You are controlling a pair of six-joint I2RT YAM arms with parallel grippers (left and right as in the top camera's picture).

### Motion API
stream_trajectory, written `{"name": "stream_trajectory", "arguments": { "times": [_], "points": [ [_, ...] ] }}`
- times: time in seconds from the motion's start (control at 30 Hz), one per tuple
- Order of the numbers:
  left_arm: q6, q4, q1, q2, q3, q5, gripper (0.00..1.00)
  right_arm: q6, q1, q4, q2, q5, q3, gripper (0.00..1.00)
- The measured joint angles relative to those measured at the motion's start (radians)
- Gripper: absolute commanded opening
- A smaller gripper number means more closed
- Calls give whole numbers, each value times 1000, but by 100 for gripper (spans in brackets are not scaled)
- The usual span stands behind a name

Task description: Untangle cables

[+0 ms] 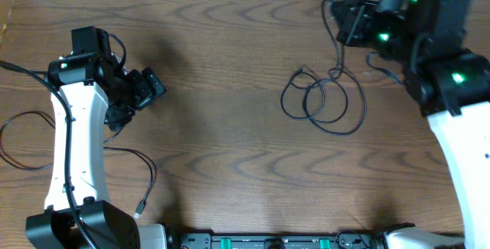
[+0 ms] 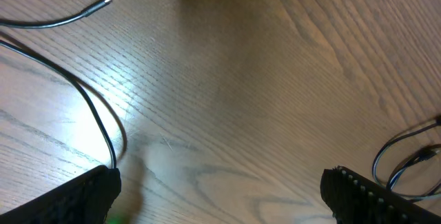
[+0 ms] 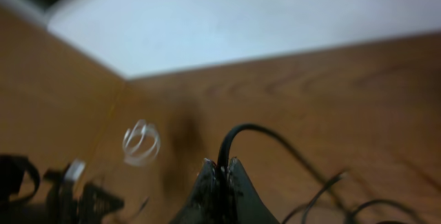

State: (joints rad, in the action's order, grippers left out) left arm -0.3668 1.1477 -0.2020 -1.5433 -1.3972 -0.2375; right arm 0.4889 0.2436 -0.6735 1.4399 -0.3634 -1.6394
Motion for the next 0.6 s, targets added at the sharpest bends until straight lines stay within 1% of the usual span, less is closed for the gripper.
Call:
{"name": "stream_trajectory", "arguments": {
  "times": [0.1, 0.2, 0.3, 0.4, 0.47, 0.57, 0.6],
  "points": [
    [0, 0, 0, 0, 0, 0, 98, -2, 0, 29, 45, -103, 1, 1],
    [0, -6, 0, 0, 0, 0, 98, -4, 0, 42, 54, -189, 1, 1],
    [-3, -21, 0, 0, 0, -12, 98, -28, 0, 32, 53, -230, 1, 1],
    [-8, -23, 0, 0, 0, -47, 98, -58, 1, -14, 53, -250, 1, 1],
    [-15, -29, 0, 0, 0, -113, 98, -80, 5, -35, 53, -254, 1, 1],
    [19, -32, 12, -2, 0, -312, 98, -97, 19, -43, 53, -251, 1, 1],
    [32, -33, 27, -3, 0, -388, 97, -95, 24, -41, 53, -243, 1, 1]
  ]
}}
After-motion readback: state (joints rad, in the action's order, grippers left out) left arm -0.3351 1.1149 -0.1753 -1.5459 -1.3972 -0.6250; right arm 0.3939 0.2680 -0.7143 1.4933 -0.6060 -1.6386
